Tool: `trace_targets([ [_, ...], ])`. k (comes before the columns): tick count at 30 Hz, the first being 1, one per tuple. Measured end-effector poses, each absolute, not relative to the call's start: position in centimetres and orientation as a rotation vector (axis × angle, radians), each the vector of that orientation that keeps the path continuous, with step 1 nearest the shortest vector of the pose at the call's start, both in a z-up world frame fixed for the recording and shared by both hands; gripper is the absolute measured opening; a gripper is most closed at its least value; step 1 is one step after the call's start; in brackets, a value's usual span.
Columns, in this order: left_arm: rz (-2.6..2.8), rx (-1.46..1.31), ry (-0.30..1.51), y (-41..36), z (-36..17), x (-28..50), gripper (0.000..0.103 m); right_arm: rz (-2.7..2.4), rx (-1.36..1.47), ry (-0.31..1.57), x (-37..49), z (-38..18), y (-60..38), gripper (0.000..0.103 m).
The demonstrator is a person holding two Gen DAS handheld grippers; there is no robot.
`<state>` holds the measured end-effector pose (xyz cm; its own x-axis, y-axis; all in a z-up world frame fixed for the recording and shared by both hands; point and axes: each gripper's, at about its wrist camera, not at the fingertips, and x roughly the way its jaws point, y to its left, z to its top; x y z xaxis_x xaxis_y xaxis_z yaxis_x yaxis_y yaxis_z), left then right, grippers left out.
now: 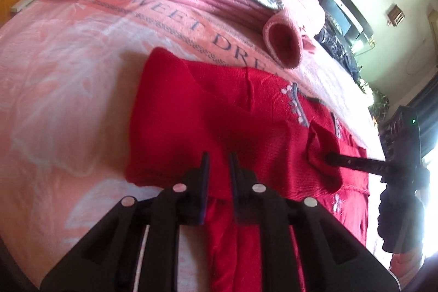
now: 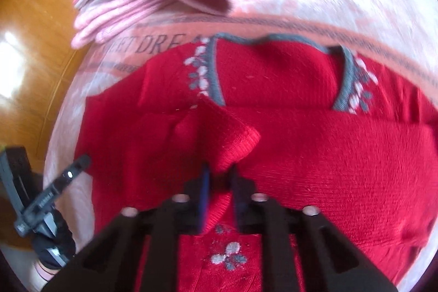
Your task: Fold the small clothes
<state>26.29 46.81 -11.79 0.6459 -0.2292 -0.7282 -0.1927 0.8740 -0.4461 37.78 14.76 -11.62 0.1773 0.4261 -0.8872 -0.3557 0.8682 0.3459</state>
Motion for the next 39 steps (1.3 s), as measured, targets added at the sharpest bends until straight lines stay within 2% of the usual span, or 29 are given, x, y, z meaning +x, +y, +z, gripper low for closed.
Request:
trace_targets([
  [9,-0.069,-0.477,0.843,43.4,-10.0,28.5,0.012,0.561,0.206,1.118,37.2,-6.3,7.1,0.008],
  [12,-0.080,-0.445,0.859,41.5,-10.6,29.7,0.017,0.503,0.186,1.122,37.4,-7.4,4.6,0.008],
  [16,-0.032,-0.358,0.916,39.4,-12.7,31.3,0.017,0.445,0.175,1.226,38.4,-11.8,3.1,0.010],
  [20,-0.036,-0.375,0.927,39.7,-12.7,31.9,0.018,0.441,0.200,1.222,38.0,-12.3,2.0,0.022],
  [24,-0.049,-0.398,0.928,39.9,-11.5,31.4,0.018,0.420,0.168,1.158,37.1,-9.8,0.9,0.025],
  [28,-0.087,-0.371,0.901,38.4,-10.1,31.1,0.019,0.487,0.082,1.134,36.4,-8.2,3.7,0.030],
  [30,-0.107,-0.355,0.926,37.2,-10.5,31.5,0.019,0.522,0.002,1.140,36.0,-8.3,6.1,0.041],
  [32,-0.111,-0.344,0.947,36.5,-11.1,31.8,0.019,0.517,-0.094,1.161,35.9,-9.1,8.7,0.043],
  [35,-0.100,-0.346,0.984,36.3,-12.4,32.3,0.019,0.460,-0.188,1.204,36.4,-11.2,10.6,0.040],
  [39,-0.105,-0.380,0.988,36.7,-13.4,32.5,0.019,0.417,-0.122,1.210,37.0,-11.9,8.4,0.010],
])
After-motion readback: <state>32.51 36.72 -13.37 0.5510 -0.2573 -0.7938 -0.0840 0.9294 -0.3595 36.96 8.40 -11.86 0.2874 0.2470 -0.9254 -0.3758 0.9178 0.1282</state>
